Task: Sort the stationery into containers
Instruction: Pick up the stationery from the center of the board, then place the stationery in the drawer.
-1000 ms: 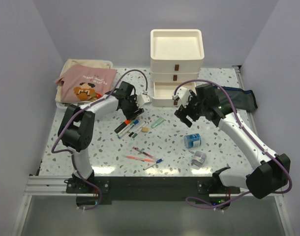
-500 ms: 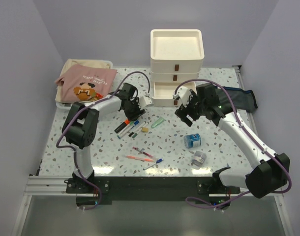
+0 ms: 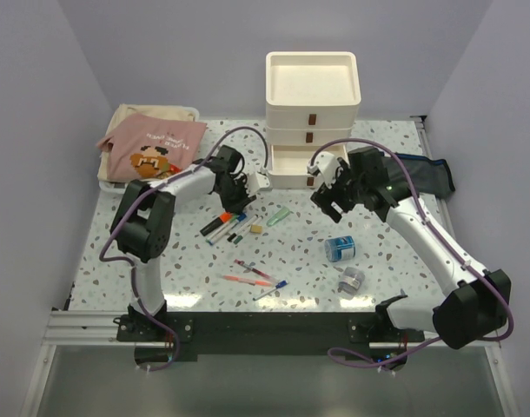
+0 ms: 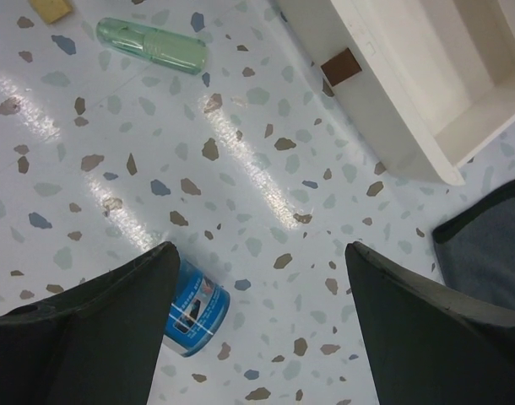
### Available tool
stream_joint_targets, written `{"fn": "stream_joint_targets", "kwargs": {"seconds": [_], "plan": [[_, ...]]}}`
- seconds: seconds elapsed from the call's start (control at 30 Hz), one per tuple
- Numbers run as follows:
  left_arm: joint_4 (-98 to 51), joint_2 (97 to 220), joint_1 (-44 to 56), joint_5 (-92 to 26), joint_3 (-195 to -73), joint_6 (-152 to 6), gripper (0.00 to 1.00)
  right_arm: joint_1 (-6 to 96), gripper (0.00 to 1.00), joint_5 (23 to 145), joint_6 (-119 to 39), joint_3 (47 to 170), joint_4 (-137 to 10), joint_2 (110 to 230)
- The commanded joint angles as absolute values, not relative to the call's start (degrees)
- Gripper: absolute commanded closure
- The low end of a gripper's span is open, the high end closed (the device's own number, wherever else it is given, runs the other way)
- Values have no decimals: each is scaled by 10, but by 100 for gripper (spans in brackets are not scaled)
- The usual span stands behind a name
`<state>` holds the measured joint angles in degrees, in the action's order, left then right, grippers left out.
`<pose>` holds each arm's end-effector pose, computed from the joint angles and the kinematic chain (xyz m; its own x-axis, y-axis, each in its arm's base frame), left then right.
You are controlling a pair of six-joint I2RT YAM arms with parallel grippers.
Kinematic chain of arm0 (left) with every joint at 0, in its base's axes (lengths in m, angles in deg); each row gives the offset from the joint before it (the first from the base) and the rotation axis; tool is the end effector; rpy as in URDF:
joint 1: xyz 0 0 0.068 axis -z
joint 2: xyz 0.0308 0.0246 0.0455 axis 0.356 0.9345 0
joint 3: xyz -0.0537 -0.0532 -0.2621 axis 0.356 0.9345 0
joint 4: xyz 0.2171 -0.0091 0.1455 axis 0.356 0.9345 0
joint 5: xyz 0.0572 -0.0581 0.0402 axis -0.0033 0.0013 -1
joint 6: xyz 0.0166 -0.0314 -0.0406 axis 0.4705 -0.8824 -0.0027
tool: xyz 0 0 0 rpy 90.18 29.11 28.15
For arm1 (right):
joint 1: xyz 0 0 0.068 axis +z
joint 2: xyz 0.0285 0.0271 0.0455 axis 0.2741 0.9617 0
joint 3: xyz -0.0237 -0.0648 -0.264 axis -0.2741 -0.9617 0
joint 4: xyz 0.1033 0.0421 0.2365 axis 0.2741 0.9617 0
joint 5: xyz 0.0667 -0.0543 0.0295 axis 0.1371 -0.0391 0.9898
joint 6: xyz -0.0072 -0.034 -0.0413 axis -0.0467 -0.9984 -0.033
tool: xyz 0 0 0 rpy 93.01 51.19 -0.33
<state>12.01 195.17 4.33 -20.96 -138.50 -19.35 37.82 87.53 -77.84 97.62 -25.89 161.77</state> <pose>0.3497 -0.1781 0.1658 -0.2903 0.8264 -0.4825 0.9435 0.3313 -0.0002 0.2465 0.1063 0.3109 -0.3243 -0.6770 -0.6607 -0.7646 0.5989 -0.2384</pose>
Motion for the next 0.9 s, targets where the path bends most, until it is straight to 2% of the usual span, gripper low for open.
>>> {"fn": "stream_joint_targets", "kwargs": {"seconds": [0.0, 0.2, 0.43, 0.63, 0.7, 0.73, 0.87], "plan": [[182, 1883, 45, -154, -1478, -181, 94, 354, 17, 854, -760, 996, -286, 1604], [154, 1889, 64, -104, -1590, -237, 93, 310, 16, 852, -718, 996, -307, 1594], [43, 1962, 109, -145, -1672, -269, 91, 284, 15, 845, -710, 986, -308, 1576], [-27, 2005, 125, -173, -1692, -265, 91, 269, 15, 841, -708, 981, -304, 1562], [-28, 2016, 126, -177, -1699, -269, 87, 264, 15, 841, -707, 980, -303, 1559], [-44, 2017, 126, -187, -1692, -277, 72, 264, 15, 841, -707, 979, -301, 1558], [-103, 2014, 126, -206, -1659, -286, 65, 255, 15, 842, -706, 973, -304, 1557]]}}
